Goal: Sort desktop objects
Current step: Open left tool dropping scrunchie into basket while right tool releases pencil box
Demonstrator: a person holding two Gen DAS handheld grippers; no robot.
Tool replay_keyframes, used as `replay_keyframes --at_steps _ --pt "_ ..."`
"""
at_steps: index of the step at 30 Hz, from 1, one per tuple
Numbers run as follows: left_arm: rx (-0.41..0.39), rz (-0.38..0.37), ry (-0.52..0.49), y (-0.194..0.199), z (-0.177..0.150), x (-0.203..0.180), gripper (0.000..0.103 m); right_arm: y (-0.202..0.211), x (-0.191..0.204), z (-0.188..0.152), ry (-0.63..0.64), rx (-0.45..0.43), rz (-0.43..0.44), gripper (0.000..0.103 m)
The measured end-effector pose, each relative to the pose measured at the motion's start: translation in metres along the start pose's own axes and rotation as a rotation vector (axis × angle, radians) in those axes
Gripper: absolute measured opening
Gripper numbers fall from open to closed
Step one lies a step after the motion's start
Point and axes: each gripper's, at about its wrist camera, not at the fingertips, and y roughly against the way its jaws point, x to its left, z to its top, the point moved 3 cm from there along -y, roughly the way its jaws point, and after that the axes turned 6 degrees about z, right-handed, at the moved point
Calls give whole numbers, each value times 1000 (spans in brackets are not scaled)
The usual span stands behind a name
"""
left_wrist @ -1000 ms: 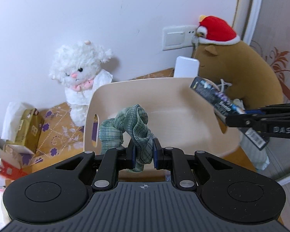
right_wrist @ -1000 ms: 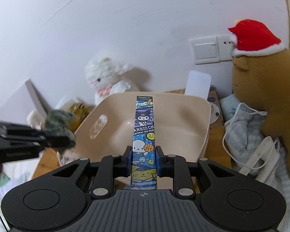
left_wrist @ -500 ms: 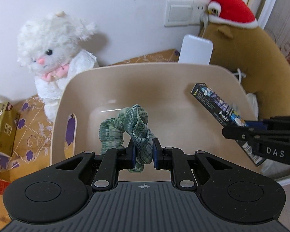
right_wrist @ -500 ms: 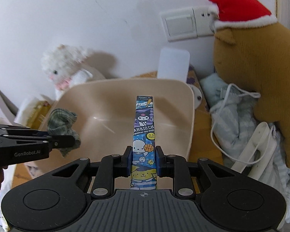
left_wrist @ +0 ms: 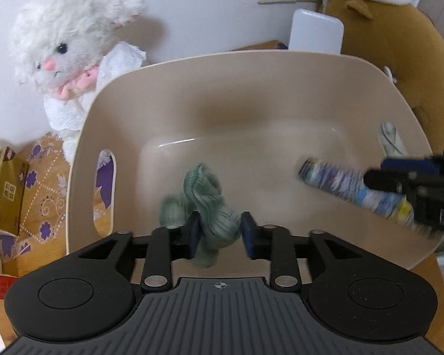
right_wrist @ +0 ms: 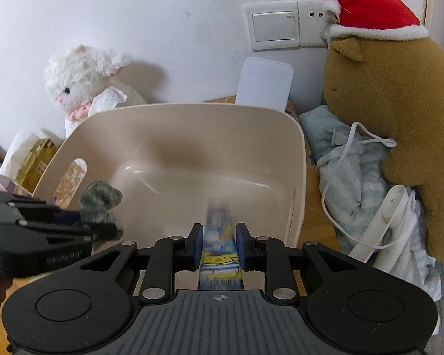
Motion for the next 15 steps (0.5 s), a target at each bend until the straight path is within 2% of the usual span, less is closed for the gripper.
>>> replay_keyframes --at_steps 1,2,3,5,6,8,9,11,15 --pt "-3 -9 10 2 -1 2 42 1 1 -2 3 2 0 37" --pt "-10 -16 14 5 -1 4 53 3 2 -4 7 -1 4 45" --pt "-21 -22 14 8 -2 5 63 6 3 -6 13 -11 2 49" --pt "-49 -15 12 17 -3 9 69 14 5 -9 34 -35 -3 64" --pt "-56 -5 9 20 -4 10 70 18 7 -10 46 -46 1 66" --pt "-68 19 7 28 -5 16 70 27 10 -11 68 -61 1 86" --pt "-77 24 12 32 -6 19 70 32 12 -12 84 -71 1 88" --pt "-91 26 30 42 -8 27 71 40 16 -12 110 -86 1 101" --pt "-122 27 54 64 -14 40 73 61 27 -14 175 -146 4 103"
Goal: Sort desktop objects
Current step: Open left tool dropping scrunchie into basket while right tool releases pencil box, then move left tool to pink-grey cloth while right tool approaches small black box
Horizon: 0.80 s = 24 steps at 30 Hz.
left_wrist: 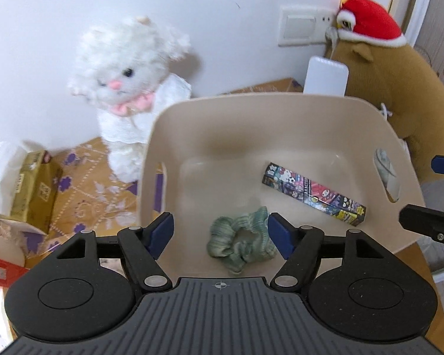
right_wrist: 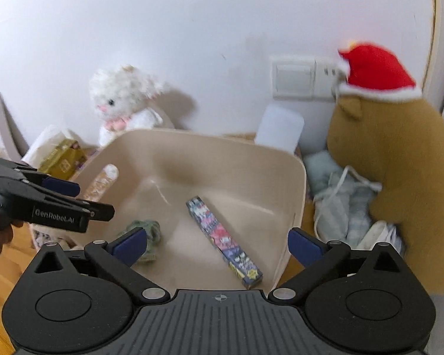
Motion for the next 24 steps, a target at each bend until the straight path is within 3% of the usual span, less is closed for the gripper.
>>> replay_keyframes --at_steps 5,12,18,24 --pt "-49 17 -5 29 -7 10 77 17 6 -5 75 -7 4 103" --pt "-45 -23 23 60 -28 23 79 37 7 -32 163 -39 20 103" --pt "-39 30 -24 69 -58 31 80 51 9 -61 248 -56 39 103" --pt "-14 37 -28 73 -90 35 80 58 12 -86 237 -41 58 103"
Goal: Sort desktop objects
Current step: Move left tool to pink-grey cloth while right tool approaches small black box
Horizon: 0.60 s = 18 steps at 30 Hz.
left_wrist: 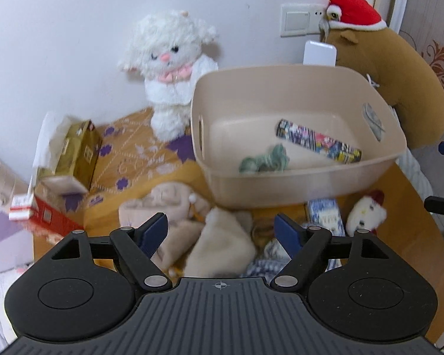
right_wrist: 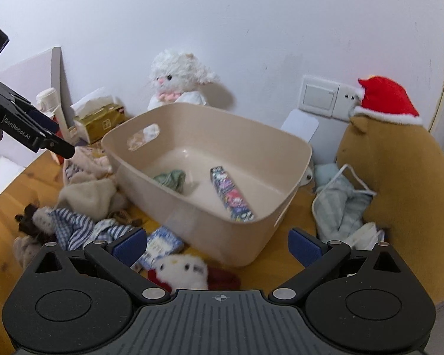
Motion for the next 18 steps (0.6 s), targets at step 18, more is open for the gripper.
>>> replay_keyframes --at_steps 18 --pt "135 2 96 -7 -103 12 80 -4 49 -58 91 116 70 103"
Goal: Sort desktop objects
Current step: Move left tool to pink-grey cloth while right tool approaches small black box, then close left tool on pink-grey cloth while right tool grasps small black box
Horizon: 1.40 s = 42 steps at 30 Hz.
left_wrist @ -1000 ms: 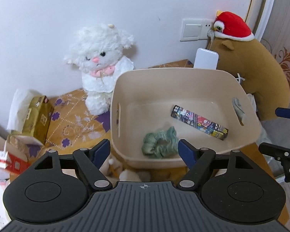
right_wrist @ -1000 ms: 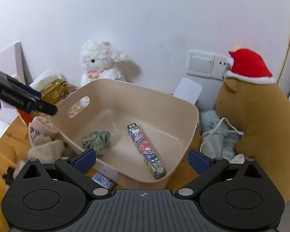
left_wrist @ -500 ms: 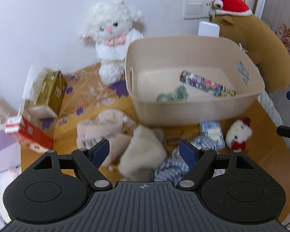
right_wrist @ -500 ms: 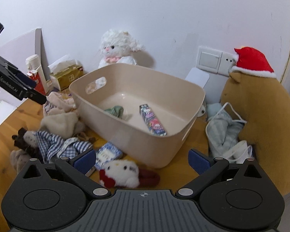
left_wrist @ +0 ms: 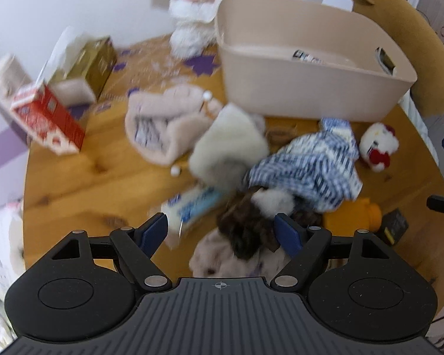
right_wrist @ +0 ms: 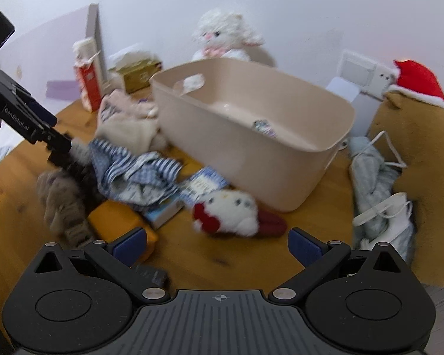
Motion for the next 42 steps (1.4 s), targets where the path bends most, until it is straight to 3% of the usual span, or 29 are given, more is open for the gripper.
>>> replay_keyframes --at_steps 10,15,23,37,39,42 --pt "46 -35 24 -8 -43 -3 80 -23 35 -24 104 108 42 103" --pt "57 -45 30 -12 -53 -7 80 -31 37 -31 77 133 33 103" --pt "99 -85 158 -33 -56 -2 80 -47 33 -40 -11 166 2 103" --pt "107 -66 147 -46 -52 -8 84 -63 40 -38 -107 147 -30 103" --pt "100 -72 135 -46 -52 -9 78 -62 44 -38 -94 137 -23 101" --pt "94 -100 128 -45 -53 -10 67 -65 51 -37 -46 154 -23 86"
